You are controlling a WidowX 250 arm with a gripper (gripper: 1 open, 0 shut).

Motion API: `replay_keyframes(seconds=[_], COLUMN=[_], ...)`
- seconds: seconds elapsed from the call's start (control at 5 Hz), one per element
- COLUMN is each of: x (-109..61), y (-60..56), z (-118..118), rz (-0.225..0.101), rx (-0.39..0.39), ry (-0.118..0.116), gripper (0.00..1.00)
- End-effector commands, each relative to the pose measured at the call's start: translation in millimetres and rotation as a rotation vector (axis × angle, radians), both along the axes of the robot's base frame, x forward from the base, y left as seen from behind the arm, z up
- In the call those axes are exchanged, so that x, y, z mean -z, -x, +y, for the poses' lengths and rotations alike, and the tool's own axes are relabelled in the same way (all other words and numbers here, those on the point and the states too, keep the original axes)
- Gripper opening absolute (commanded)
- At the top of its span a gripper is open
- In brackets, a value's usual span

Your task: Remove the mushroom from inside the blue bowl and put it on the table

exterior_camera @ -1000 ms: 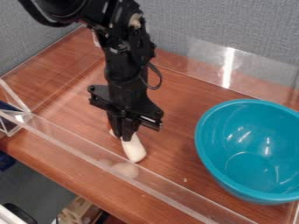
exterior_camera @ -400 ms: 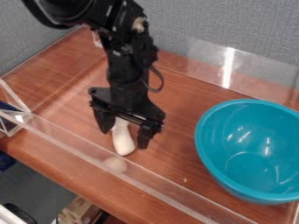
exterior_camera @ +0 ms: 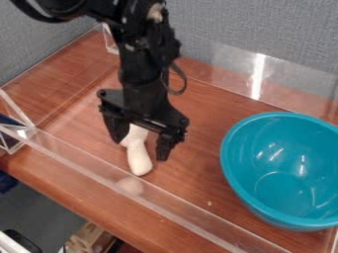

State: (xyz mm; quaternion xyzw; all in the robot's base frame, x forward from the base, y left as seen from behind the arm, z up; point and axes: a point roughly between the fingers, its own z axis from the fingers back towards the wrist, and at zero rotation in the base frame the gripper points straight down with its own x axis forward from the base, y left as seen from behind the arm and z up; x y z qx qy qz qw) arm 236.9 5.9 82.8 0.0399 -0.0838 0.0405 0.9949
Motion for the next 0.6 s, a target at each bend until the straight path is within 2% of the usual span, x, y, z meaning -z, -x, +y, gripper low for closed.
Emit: replay_keyframes(seconds=[0.0, 0.2, 0.4], x=[-26.6, -36.7, -30.7], y=[-2.9, -1.5, -0.6], z=[-5, -8, -11], rz=[-0.080, -0.107, -0.110], rx=[0.004, 0.000, -0.008], ry=[0.001, 0.011, 0.016], gripper=[1.00, 1.00, 1.00])
